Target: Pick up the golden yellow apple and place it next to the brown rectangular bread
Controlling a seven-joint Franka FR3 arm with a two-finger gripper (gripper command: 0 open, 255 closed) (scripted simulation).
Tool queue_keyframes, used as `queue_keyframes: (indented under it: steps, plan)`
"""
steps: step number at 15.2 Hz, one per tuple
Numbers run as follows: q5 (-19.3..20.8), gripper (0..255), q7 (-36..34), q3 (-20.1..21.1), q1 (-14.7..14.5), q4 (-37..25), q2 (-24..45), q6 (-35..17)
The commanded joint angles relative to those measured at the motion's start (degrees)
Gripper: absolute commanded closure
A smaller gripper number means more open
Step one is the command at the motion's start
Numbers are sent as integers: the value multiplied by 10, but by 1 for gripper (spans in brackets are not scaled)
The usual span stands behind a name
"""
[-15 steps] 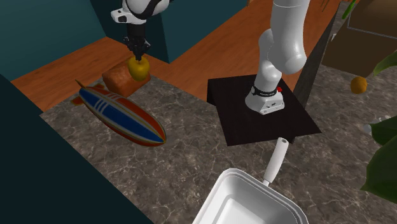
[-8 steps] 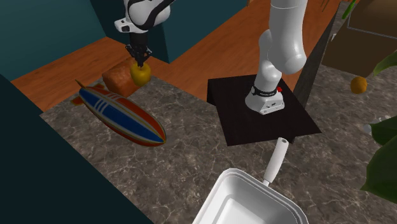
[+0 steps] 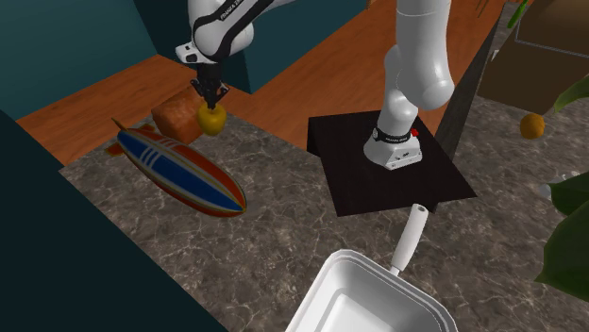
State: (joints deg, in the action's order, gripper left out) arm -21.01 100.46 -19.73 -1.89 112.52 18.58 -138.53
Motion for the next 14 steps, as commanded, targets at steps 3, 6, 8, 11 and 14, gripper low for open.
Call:
queue_keyframes:
  steps: [3, 6, 8, 11, 14]
  plan:
    - [-16, 255, 14, 7, 5, 8, 18, -24]
    - [-21, 255, 19, 9, 7, 9, 24, -31]
    - [-21, 255, 19, 9, 7, 9, 24, -31]
    - [-21, 255, 19, 9, 7, 9, 24, -31]
    - [-21, 0, 19, 9, 7, 9, 24, -31]
